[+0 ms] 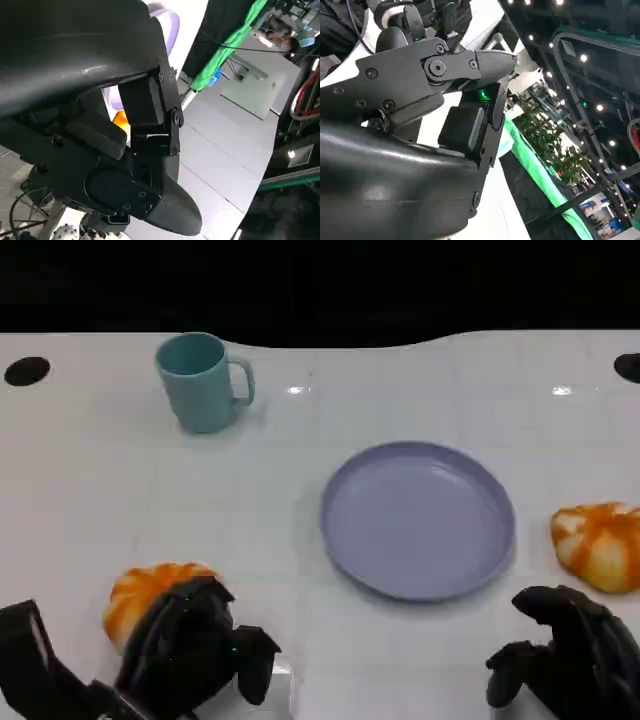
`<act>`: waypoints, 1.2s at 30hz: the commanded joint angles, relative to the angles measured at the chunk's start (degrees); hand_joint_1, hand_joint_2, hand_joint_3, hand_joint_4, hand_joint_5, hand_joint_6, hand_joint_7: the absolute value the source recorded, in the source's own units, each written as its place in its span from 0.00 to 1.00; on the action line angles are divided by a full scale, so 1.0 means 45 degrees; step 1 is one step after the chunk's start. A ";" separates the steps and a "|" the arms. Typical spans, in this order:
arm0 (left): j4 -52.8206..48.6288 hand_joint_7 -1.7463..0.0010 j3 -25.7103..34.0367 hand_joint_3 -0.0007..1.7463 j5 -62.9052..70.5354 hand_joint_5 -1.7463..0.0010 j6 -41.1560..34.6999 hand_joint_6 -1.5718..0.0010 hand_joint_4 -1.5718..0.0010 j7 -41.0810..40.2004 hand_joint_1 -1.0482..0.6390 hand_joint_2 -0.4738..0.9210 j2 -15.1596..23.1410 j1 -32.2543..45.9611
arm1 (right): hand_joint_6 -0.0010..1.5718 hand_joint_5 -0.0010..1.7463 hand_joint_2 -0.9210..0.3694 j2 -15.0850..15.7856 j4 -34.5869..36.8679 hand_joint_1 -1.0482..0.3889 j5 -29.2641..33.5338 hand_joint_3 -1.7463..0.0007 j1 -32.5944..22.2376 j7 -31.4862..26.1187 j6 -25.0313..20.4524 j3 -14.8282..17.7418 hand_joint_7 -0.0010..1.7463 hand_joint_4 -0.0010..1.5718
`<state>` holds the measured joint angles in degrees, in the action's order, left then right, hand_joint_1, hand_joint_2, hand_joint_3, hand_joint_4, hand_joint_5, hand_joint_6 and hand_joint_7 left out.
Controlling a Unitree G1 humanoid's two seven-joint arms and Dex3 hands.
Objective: Grasp the bread from the table and place it into the plate.
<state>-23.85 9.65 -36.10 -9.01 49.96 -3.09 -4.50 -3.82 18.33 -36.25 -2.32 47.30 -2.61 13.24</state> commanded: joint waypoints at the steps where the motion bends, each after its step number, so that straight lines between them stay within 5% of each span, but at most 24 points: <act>1: 0.0007 0.67 0.0097 0.00 -0.0028 0.46 -0.0062 0.00 0.00 0.0111 0.02 0.86 0.0145 -0.0056 | 1.00 0.31 0.00 0.0096 -0.0029 0.34 -0.0100 0.84 -0.0044 0.0077 0.0161 0.0109 0.09 1.00; 24: -0.0255 0.71 0.0283 0.00 -0.0016 0.48 0.0138 0.00 0.00 0.0441 0.01 0.87 0.0091 -0.0173 | 1.00 0.31 0.00 0.0082 0.0097 0.34 -0.0111 0.84 0.0022 0.0148 0.0241 0.0128 0.08 1.00; 31: 0.0192 0.82 -0.0006 0.01 0.1294 0.51 0.2926 0.00 0.03 0.0445 0.00 0.95 0.0198 0.0068 | 1.00 0.32 0.00 0.0135 0.0188 0.33 -0.0059 0.84 0.0056 0.0205 0.0311 0.0118 0.08 1.00; 36: 0.0912 0.89 -0.0340 0.01 0.2898 0.55 0.5483 0.17 0.20 -0.0305 0.00 0.99 0.0481 0.0359 | 1.00 0.32 0.00 0.0126 0.0090 0.33 -0.0139 0.84 0.0009 0.0205 0.0231 0.0121 0.09 1.00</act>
<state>-20.39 8.33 -25.85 9.86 49.34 -2.67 -3.35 -3.84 18.95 -36.23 -2.24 47.98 -1.66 13.28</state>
